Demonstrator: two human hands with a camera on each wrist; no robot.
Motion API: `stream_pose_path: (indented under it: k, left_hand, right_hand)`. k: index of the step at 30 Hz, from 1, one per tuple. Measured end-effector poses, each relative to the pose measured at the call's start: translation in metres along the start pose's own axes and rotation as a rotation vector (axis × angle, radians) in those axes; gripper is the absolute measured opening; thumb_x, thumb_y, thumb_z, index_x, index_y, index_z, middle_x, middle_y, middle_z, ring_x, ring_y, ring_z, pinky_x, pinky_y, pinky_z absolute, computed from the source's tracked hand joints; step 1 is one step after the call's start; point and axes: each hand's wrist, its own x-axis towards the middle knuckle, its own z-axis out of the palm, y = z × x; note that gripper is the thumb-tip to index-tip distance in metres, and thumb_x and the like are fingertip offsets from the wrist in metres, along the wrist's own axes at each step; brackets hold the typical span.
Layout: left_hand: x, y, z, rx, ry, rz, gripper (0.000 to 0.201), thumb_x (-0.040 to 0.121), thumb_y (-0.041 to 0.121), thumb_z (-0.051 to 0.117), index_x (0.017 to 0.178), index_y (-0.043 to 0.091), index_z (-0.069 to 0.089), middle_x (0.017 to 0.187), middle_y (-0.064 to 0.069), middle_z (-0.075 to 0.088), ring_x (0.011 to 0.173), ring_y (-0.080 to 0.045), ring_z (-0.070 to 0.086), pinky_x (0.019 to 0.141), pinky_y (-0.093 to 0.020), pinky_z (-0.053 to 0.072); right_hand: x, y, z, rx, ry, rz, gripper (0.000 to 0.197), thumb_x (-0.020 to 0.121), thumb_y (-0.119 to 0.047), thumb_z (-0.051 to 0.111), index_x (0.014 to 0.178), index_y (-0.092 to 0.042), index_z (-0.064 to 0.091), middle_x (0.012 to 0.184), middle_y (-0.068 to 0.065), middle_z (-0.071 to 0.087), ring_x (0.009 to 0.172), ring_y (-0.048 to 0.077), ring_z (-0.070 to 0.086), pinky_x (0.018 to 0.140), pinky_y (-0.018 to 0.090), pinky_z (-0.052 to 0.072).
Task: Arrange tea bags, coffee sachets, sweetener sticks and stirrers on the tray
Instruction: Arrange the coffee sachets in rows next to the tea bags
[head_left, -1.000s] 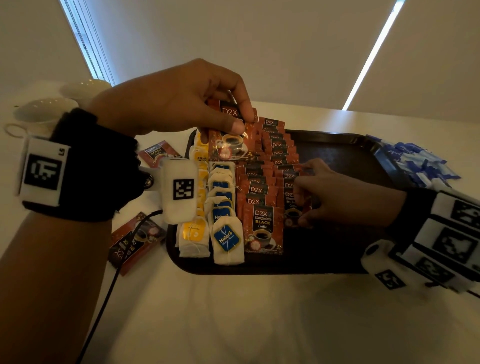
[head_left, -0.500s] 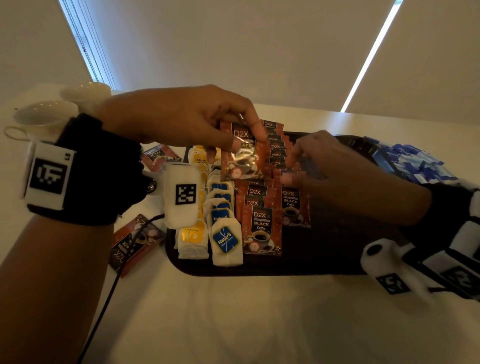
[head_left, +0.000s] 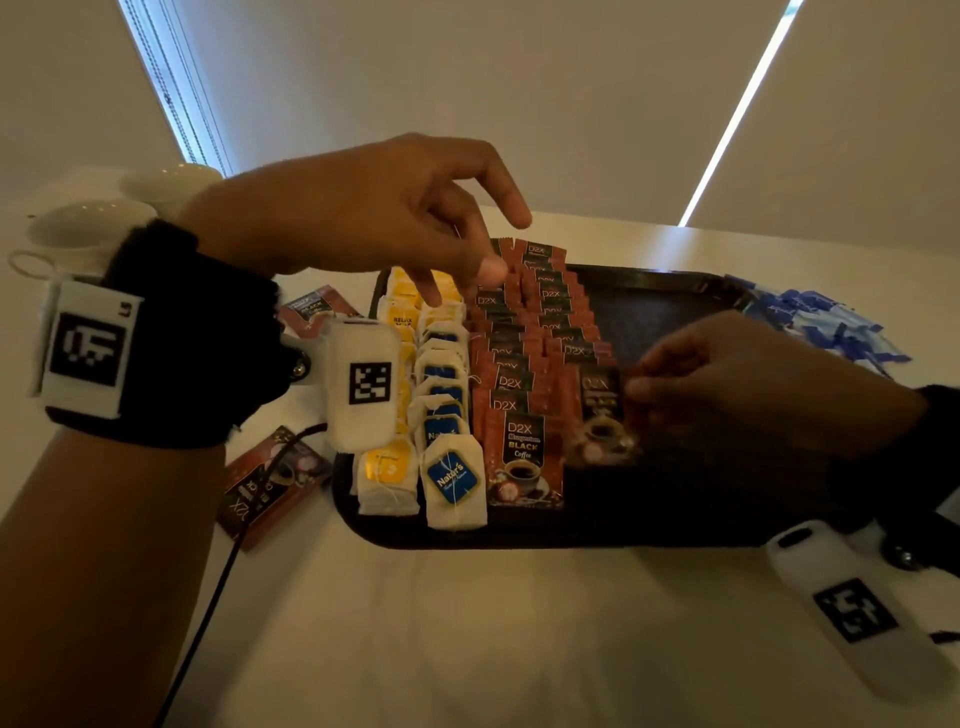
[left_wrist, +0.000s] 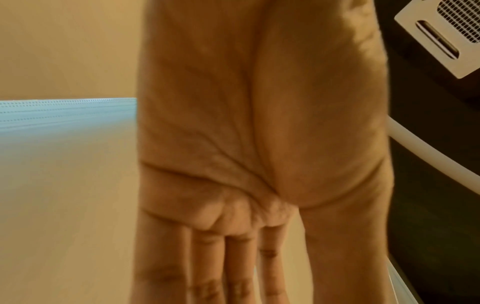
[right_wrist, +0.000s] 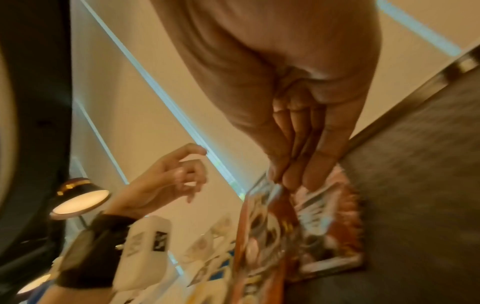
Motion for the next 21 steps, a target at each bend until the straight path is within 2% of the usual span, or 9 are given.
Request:
stream_pose_path:
  k: [2, 4, 11, 21]
  left_hand:
    - [-0.002, -0.001, -0.004, 0.000, 0.023, 0.001, 0.043, 0.073, 0.029, 0.067, 0.114, 0.025, 0.055, 0.089, -0.006, 0.072, 0.079, -0.013, 0.070, 0.061, -0.022, 0.057]
    - [-0.003, -0.003, -0.006, 0.003, 0.027, 0.000, 0.043, 0.072, 0.030, 0.067, 0.113, 0.026, 0.055, 0.089, -0.007, 0.071, 0.079, -0.015, 0.070, 0.062, -0.024, 0.058]
    - [-0.003, -0.005, -0.007, 0.021, 0.020, -0.016, 0.045, 0.072, 0.032, 0.067, 0.115, 0.025, 0.055, 0.089, -0.003, 0.072, 0.078, -0.013, 0.070, 0.065, -0.024, 0.058]
    - [-0.004, -0.006, -0.009, 0.035, 0.029, -0.016, 0.044, 0.074, 0.031, 0.067, 0.116, 0.023, 0.055, 0.088, -0.004, 0.072, 0.080, -0.013, 0.070, 0.065, -0.025, 0.058]
  right_hand:
    - [0.004, 0.010, -0.005, -0.040, -0.070, 0.111, 0.008, 0.084, -0.011, 0.061, 0.089, -0.009, 0.067, 0.090, 0.008, 0.071, 0.081, 0.018, 0.067, 0.065, 0.023, 0.054]
    - [0.009, 0.015, -0.005, -0.076, -0.096, 0.167, 0.008, 0.085, -0.011, 0.061, 0.089, -0.008, 0.067, 0.091, 0.010, 0.070, 0.082, 0.018, 0.066, 0.066, 0.024, 0.052]
    - [0.027, 0.010, 0.005, -0.117, -0.095, 0.177, 0.007, 0.083, -0.015, 0.065, 0.084, -0.009, 0.067, 0.079, 0.007, 0.071, 0.067, 0.009, 0.066, 0.052, 0.016, 0.051]
    - [0.033, 0.008, 0.009, -0.054, -0.077, 0.184, 0.013, 0.082, -0.009, 0.066, 0.092, -0.010, 0.057, 0.076, 0.007, 0.069, 0.059, 0.010, 0.067, 0.048, 0.019, 0.052]
